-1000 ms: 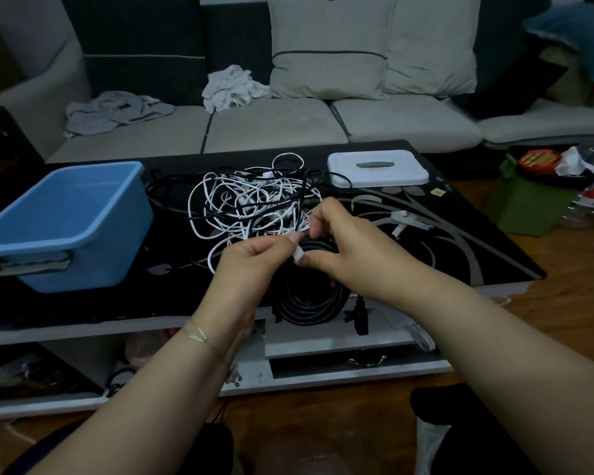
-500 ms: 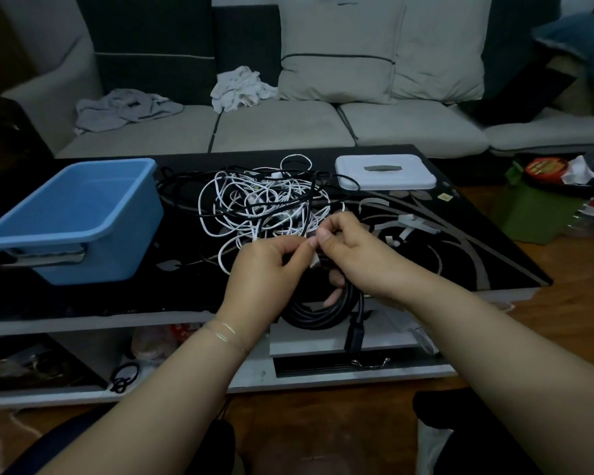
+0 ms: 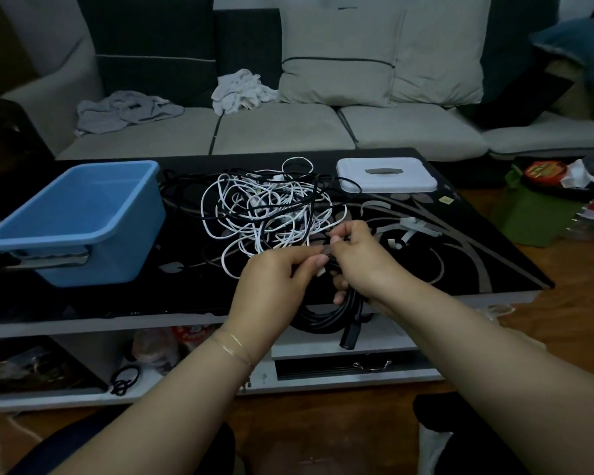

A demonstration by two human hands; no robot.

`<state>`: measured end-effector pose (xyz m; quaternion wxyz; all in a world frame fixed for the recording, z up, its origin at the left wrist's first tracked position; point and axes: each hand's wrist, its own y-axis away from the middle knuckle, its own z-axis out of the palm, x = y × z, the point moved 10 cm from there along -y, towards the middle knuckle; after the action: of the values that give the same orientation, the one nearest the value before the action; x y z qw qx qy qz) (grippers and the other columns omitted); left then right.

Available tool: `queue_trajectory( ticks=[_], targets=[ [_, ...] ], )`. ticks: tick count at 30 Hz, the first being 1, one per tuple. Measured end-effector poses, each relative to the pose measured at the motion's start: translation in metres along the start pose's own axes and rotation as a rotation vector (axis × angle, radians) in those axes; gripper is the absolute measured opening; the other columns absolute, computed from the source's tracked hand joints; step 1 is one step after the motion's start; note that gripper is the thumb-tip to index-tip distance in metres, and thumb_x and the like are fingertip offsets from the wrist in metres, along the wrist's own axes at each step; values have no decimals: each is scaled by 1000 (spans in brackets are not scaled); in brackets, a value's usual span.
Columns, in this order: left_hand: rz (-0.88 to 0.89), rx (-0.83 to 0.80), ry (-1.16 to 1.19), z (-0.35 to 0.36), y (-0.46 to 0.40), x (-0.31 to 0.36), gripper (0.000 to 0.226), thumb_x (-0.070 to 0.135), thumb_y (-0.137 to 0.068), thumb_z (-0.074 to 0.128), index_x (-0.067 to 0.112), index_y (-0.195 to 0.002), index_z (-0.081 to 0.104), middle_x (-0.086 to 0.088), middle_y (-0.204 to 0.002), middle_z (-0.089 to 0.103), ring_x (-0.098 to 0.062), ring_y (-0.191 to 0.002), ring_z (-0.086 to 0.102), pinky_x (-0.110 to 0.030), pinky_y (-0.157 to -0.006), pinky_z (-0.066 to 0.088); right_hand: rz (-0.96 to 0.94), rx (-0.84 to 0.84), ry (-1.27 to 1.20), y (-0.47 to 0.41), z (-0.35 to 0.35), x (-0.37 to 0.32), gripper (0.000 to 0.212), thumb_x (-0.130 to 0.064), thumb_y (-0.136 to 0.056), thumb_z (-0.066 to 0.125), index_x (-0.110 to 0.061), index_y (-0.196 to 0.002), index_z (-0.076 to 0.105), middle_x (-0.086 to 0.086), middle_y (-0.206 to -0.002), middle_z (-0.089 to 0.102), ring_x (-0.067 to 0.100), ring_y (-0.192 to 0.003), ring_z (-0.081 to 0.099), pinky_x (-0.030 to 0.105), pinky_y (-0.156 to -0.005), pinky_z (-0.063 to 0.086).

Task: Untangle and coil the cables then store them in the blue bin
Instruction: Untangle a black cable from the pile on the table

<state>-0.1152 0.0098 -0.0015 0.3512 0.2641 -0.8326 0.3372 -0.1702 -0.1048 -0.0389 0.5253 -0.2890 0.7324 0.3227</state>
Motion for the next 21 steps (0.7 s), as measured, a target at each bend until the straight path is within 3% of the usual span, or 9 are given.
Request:
queue_trajectory(
  ticks=[3, 6, 10, 13, 16, 18, 21],
  targets=[
    [-30, -78, 24, 2, -2, -4, 18, 24, -88, 69, 26, -105, 74, 11, -93, 74, 7, -84, 63, -17, -81, 49, 6, -2, -11, 0, 2, 0, 5, -18, -103, 33, -15, -105, 36, 8, -80, 44, 12, -41, 33, 23, -33, 41],
    [-61, -180, 47, 4, -3, -8, 26, 25, -84, 72, 23, -111, 72, 16, -95, 72, 13, -86, 62, -14, -84, 49, -4, -3, 17, -1, 3, -1, 5, -18, -103, 34, -15, -105, 36, 6, -81, 44, 11, -39, 35, 26, -35, 43],
    [30, -259, -137, 4, -7, -3, 27, 29, -83, 74, 23, -109, 73, 8, -94, 75, 2, -88, 66, -23, -83, 51, -12, -15, 69, -2, 9, 1, 7, -21, -102, 35, -15, -106, 36, 5, -85, 45, 9, -31, 38, 33, -42, 47],
    [152, -256, -354, 3, -8, 6, 24, 35, -86, 69, 22, -106, 73, 5, -89, 73, -10, -84, 66, -32, -76, 50, -10, -30, 85, -2, 13, 1, 8, -22, -102, 35, -15, -106, 36, 5, -84, 44, 12, -36, 39, 36, -46, 48],
    [268, -244, -504, 5, -7, 16, 24, 37, -89, 63, 19, -103, 69, 3, -92, 70, -17, -87, 63, -31, -72, 44, -14, -40, 99, -3, 15, -1, 6, -21, -102, 35, -16, -105, 36, 7, -83, 46, 13, -40, 39, 37, -46, 50],
    [256, -219, -510, 1, -8, 14, 24, 38, -88, 64, 21, -104, 67, 4, -94, 69, -16, -89, 62, -29, -71, 42, -26, -43, 122, -3, 17, -5, 9, -21, -102, 34, -16, -109, 35, 7, -82, 47, 15, -41, 40, 41, -49, 52],
    [92, -201, -311, -9, -13, -4, 28, 40, -80, 74, 25, -103, 70, 9, -87, 69, -10, -84, 63, -27, -73, 47, -82, -53, 179, -2, 21, -15, 13, -23, -102, 34, -16, -113, 34, 6, -85, 48, 16, -40, 45, 51, -57, 57]
  ],
)
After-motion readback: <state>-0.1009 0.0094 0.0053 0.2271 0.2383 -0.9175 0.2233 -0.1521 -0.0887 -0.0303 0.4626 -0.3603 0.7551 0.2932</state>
